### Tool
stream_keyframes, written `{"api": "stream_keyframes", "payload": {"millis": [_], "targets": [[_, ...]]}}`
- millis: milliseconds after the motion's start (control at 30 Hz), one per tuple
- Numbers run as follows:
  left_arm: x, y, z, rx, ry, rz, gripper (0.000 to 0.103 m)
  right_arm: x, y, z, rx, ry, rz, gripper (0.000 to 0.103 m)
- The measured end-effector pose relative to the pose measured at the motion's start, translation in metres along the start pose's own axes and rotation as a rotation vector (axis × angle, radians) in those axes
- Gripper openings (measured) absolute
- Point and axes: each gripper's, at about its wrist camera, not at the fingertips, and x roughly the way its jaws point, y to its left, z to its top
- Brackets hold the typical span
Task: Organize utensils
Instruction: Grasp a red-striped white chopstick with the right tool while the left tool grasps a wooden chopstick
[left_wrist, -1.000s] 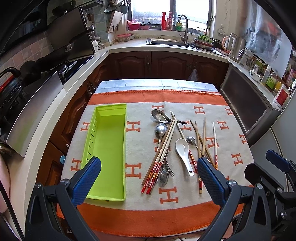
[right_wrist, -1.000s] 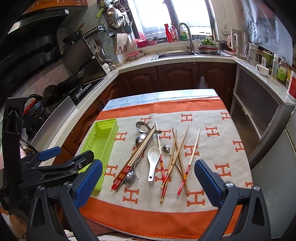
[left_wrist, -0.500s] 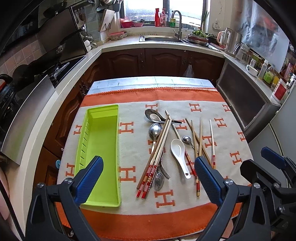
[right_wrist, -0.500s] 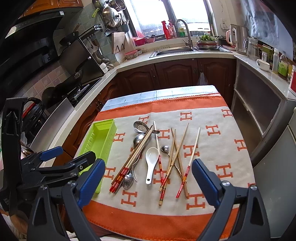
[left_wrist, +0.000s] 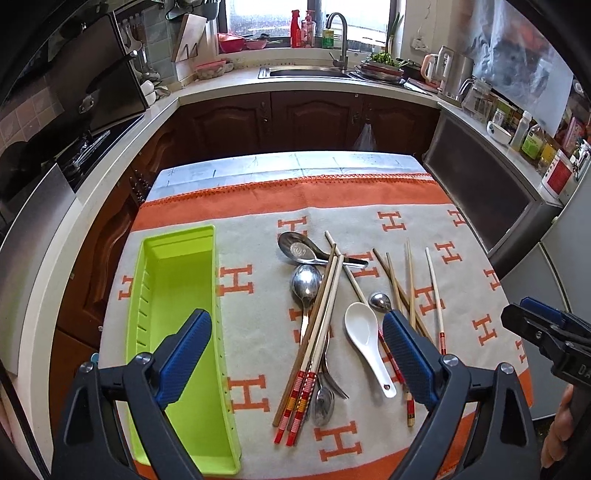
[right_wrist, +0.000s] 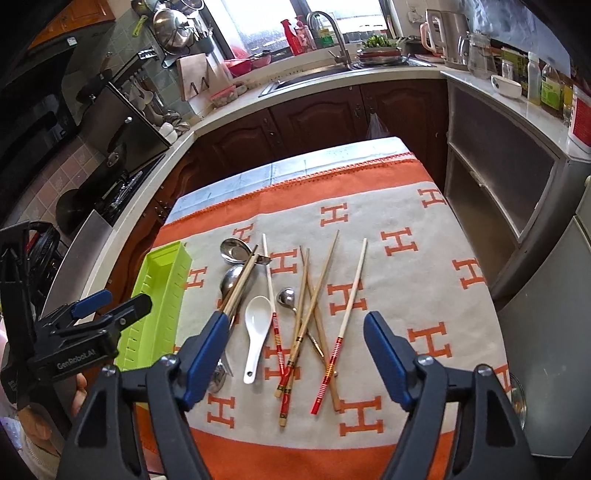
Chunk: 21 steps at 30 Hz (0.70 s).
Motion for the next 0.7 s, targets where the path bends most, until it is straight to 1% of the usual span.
{"api": "stream_keyframes", "payload": {"millis": [67, 133, 167, 233, 267, 433, 567, 633, 700], "targets": [[0.011, 0.000, 0.004, 0.001, 0.018, 0.015, 0.093, 0.016, -0.012, 0.003, 0.030, 0.040, -0.009, 0.062], [0.023, -0.002, 0.007, 0.015, 0.050, 0.024, 0.093, 0.033, -0.025, 0.005, 0.061, 0.084, 0.007, 0.057], [0.028, -0.004, 0.007, 0.022, 0.061, 0.027, 0.093, 0.041, -0.030, 0.006, 0.074, 0.102, 0.006, 0.053], [0.038, -0.011, 0.007, 0.040, 0.085, 0.024, 0.093, 0.058, -0.039, 0.005, 0.088, 0.139, 0.006, 0.048], [0.042, -0.016, 0.007, 0.051, 0.089, 0.016, 0.093, 0.067, -0.042, 0.004, 0.092, 0.159, 0.003, 0.045], [0.061, -0.042, 0.004, 0.099, 0.103, -0.020, 0.093, 0.101, -0.048, 0.000, 0.091, 0.235, -0.017, 0.037], [0.074, -0.061, 0.001, 0.126, 0.131, -0.043, 0.090, 0.122, -0.050, -0.008, 0.084, 0.299, -0.024, 0.021], [0.080, -0.068, 0.000, 0.138, 0.148, -0.055, 0.091, 0.128, -0.050, -0.013, 0.081, 0.320, -0.036, 0.014], [0.085, -0.075, -0.002, 0.148, 0.162, -0.059, 0.091, 0.125, -0.050, -0.015, 0.073, 0.305, -0.044, 0.009]]}}
